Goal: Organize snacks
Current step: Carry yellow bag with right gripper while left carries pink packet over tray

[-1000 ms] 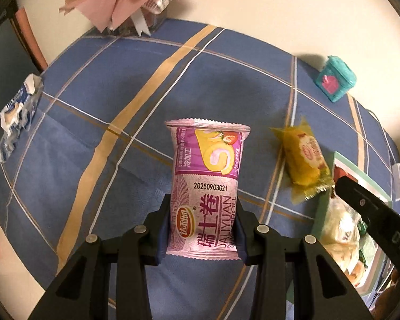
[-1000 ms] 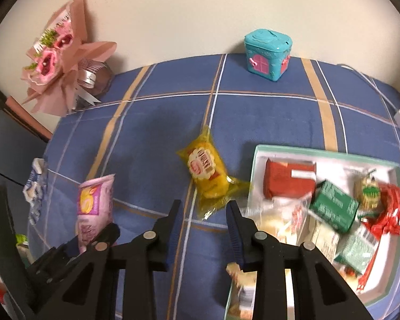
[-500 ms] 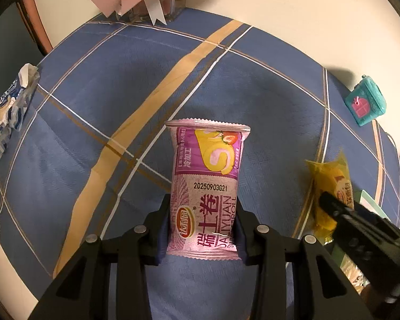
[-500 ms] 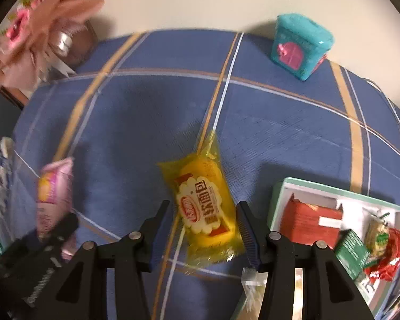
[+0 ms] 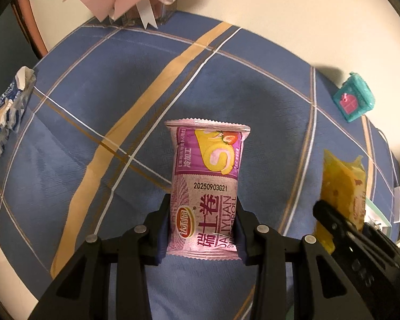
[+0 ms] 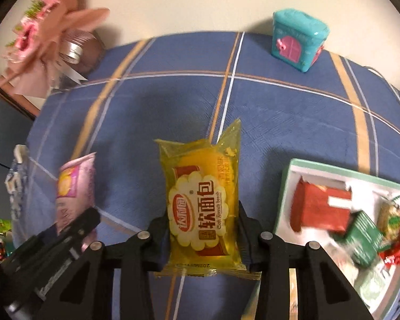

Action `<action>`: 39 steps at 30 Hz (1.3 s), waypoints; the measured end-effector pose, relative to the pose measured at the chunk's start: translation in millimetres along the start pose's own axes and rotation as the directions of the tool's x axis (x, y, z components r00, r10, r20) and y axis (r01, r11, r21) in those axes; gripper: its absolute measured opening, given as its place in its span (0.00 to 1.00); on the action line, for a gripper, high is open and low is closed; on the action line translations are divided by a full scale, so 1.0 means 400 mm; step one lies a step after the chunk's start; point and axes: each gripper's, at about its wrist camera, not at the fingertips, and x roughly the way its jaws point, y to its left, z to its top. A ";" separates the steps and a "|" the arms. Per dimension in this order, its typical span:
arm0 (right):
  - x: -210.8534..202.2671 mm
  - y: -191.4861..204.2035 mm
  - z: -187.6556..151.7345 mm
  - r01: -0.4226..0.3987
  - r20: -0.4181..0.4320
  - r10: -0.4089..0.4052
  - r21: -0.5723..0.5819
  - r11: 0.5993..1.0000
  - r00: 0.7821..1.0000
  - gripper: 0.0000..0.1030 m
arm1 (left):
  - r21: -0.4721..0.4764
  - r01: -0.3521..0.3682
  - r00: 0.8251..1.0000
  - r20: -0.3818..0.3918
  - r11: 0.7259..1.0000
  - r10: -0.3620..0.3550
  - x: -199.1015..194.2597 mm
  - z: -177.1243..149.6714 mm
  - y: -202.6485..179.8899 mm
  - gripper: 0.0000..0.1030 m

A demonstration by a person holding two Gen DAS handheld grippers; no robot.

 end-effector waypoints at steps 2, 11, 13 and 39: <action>-0.042 -0.004 -0.022 -0.006 0.021 0.006 0.008 1.000 1.000 0.41 | 0.008 0.004 1.000 0.012 1.000 -0.005 -0.026 -0.011 -0.003 0.41; -0.195 -0.057 -0.131 0.021 0.090 -0.028 0.078 0.997 0.996 0.41 | 0.100 0.071 0.994 0.080 0.992 -0.079 -0.151 -0.086 -0.067 0.41; -0.218 -0.079 -0.159 0.036 0.102 -0.046 0.094 0.995 0.994 0.41 | 0.118 0.084 0.991 0.093 0.989 -0.095 -0.173 -0.097 -0.088 0.41; -0.223 -0.528 -0.323 0.128 0.002 -0.144 0.437 0.891 0.990 0.41 | 0.495 0.187 0.981 -0.044 0.848 -0.191 -0.142 -0.341 -0.505 0.41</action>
